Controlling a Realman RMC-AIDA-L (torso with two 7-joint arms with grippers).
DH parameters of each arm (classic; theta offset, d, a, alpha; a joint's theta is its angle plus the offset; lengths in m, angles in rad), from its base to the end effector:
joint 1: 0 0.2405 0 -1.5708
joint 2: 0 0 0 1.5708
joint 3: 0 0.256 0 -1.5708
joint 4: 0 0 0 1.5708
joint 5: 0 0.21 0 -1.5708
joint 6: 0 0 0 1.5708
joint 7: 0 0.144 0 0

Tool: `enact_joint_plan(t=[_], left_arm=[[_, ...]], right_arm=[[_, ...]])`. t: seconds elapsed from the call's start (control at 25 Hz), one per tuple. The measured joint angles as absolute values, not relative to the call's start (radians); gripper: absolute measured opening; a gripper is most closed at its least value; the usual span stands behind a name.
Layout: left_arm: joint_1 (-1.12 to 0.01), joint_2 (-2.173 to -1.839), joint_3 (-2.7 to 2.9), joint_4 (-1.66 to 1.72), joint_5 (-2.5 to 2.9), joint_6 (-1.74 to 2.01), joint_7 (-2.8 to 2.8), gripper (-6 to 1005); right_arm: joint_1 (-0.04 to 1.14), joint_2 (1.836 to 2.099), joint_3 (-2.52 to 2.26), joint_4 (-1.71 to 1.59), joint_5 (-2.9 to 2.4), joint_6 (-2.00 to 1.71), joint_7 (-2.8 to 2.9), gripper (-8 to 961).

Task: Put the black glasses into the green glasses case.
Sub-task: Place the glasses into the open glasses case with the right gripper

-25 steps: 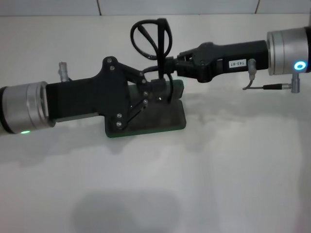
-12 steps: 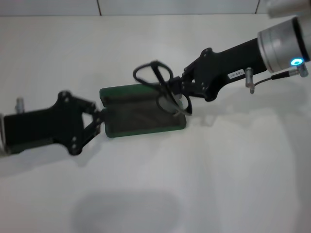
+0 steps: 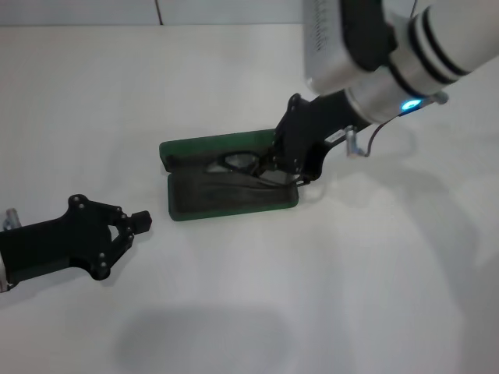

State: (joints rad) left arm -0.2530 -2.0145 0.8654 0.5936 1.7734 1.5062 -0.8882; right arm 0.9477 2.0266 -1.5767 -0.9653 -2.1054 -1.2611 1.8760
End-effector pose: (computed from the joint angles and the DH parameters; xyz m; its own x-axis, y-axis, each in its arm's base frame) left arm -0.3373 0.2591 0.0066 0.8965 0.1127 0.4285 0.2921 -0.8776 -0.3801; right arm 0.0727 0.3896 -0.0679 0.9841 0.1243 0.1272 0.1364 -0.9865 -0.0909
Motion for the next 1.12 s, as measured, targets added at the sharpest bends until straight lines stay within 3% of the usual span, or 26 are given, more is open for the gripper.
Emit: enact_joint_plan(t=[1.12], left_arm=[[-0.261, -2.027, 0.857, 0.595, 1.77, 1.524, -0.891, -1]], right_arm=[[0.967, 2.028, -1.878, -0.943, -2.102, -0.929, 2.014, 87]])
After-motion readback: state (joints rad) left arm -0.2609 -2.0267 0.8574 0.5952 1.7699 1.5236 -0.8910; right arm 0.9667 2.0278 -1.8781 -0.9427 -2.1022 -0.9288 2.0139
